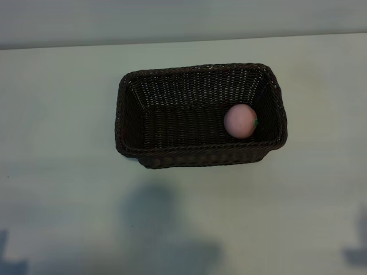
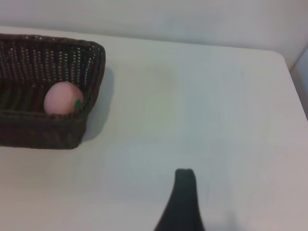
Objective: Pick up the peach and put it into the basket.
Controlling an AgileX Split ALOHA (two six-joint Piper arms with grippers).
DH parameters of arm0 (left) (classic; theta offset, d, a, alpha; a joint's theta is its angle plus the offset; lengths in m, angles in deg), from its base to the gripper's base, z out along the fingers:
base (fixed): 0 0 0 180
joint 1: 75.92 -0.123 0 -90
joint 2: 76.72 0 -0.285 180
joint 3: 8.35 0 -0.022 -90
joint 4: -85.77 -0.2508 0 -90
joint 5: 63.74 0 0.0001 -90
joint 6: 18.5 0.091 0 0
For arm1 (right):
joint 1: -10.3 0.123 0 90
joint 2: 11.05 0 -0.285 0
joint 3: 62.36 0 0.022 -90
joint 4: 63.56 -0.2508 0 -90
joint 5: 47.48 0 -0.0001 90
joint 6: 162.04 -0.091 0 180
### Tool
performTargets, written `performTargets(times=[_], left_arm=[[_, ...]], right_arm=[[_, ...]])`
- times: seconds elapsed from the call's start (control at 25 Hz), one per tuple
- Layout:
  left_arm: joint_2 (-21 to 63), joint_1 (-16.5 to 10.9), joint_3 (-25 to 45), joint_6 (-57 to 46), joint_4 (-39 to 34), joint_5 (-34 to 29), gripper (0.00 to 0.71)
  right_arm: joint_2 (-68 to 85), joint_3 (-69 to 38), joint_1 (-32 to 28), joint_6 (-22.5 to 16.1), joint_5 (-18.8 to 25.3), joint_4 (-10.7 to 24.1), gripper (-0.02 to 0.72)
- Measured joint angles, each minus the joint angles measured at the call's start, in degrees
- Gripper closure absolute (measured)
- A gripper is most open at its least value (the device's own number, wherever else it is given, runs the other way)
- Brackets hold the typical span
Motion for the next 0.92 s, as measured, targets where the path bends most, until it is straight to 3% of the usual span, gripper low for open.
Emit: performTargets(times=[0.52,0.92], left_arm=[[0.0,0.0,0.0,-0.1,0.0,0.0,0.306],[0.0,0.0,0.0,-0.1,0.0,0.0,0.306]], right_arm=[[0.1,-10.1,0.0,-0.1,-1.5,-0.5,0.111],[0.1,-10.1,0.0,-0.1,-2.0,-0.6,0.186]])
